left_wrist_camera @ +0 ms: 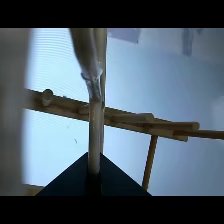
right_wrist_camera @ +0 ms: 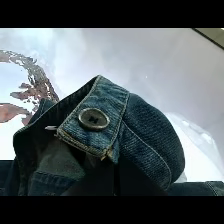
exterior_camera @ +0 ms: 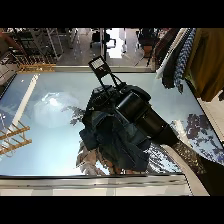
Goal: Fold the clothes and pants, and hang the long-sleeved shirts on hangers.
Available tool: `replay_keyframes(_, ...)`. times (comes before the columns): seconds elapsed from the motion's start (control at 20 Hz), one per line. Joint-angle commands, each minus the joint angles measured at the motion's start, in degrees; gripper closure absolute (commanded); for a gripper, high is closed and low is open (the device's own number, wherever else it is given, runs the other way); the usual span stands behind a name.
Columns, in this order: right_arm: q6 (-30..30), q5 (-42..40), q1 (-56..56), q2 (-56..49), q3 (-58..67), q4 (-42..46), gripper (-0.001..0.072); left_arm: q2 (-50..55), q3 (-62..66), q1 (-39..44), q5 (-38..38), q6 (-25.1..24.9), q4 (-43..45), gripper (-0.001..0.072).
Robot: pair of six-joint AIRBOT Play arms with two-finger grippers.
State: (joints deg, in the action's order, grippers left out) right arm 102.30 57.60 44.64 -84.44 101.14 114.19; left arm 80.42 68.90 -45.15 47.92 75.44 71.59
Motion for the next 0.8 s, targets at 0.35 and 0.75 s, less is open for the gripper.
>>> replay_keyframes(0.35,0.00,1.31,-0.52,0.44,0.00,6.08,0.0683,-17.79,3.06,1.79,20.41,-34.93,-55.41,0.0679)
replay_keyframes(0.75,11.32,1.05,-9.97,0.68,2.67,5.33,0.0683,-11.41,1.75,19.80,45.83,-45.07,-52.54,0.0680)
